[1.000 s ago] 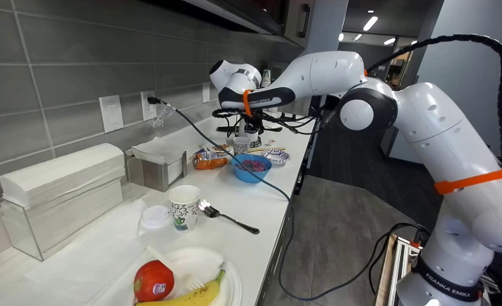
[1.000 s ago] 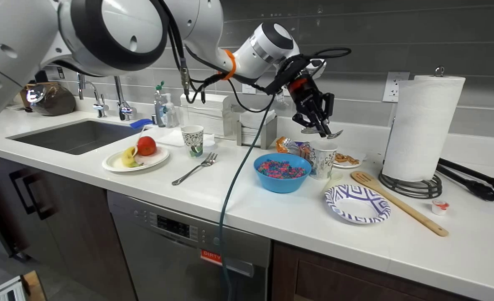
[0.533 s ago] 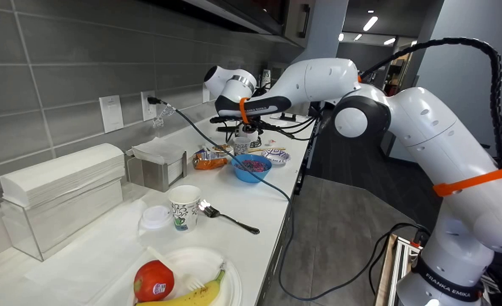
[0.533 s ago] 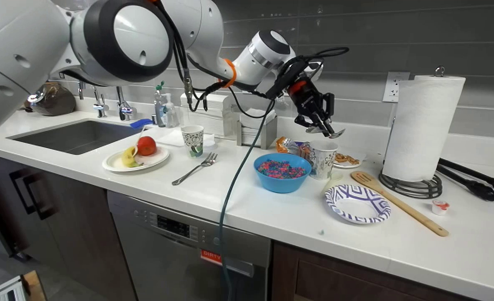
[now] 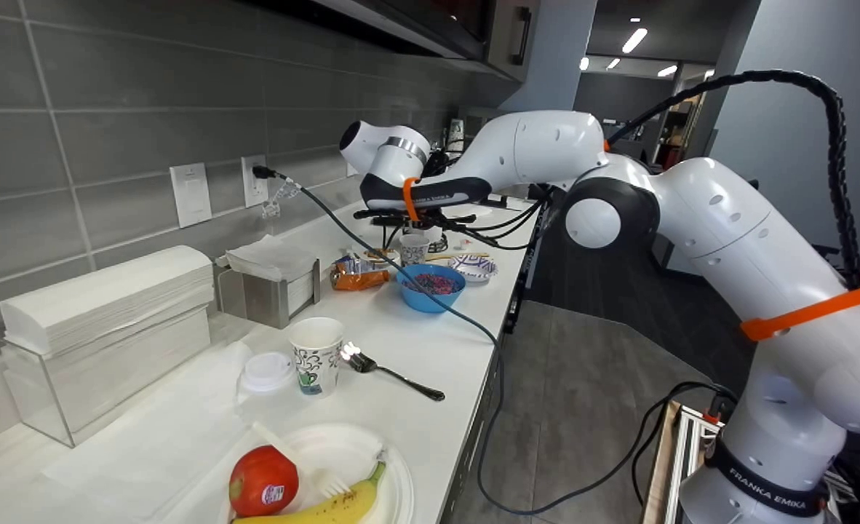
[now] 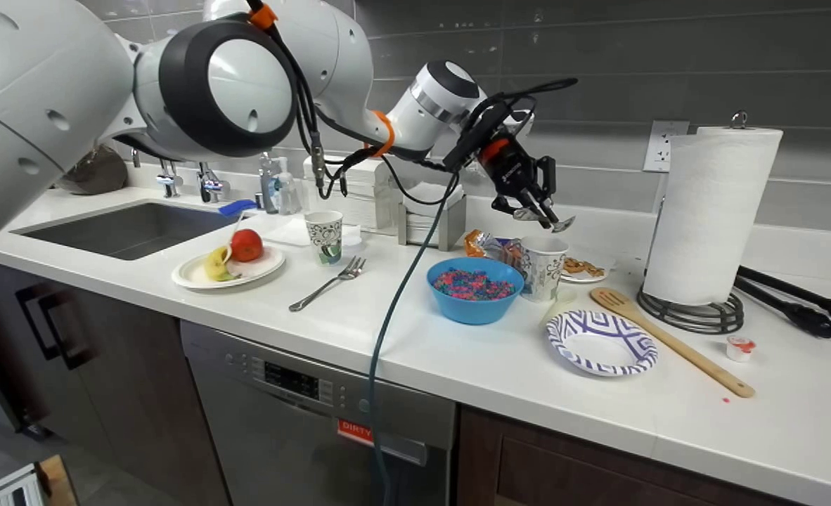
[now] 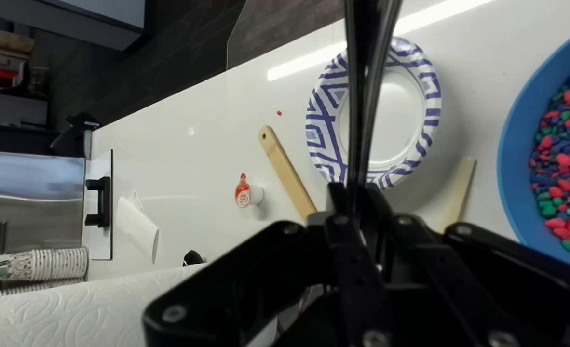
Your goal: Transfer a spoonful of contents from the blue bowl to the right cup
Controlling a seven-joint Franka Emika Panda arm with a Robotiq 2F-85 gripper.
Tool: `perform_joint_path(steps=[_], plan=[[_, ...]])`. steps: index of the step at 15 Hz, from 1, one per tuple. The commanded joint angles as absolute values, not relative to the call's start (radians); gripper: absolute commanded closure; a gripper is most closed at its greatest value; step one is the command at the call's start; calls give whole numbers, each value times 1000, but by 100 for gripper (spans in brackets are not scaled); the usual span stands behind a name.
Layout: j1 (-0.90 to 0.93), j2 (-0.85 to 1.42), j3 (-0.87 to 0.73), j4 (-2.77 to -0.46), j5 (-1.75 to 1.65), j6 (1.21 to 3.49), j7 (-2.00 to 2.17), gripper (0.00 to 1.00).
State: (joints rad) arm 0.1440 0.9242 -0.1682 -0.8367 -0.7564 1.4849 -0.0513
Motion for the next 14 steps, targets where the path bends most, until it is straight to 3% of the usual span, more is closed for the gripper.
perform_joint_path(steps=[1, 14], plan=[[169, 984, -186, -749, -802, 1401, -107, 97], [209, 1062, -185, -692, -1015, 1387, -195, 97]])
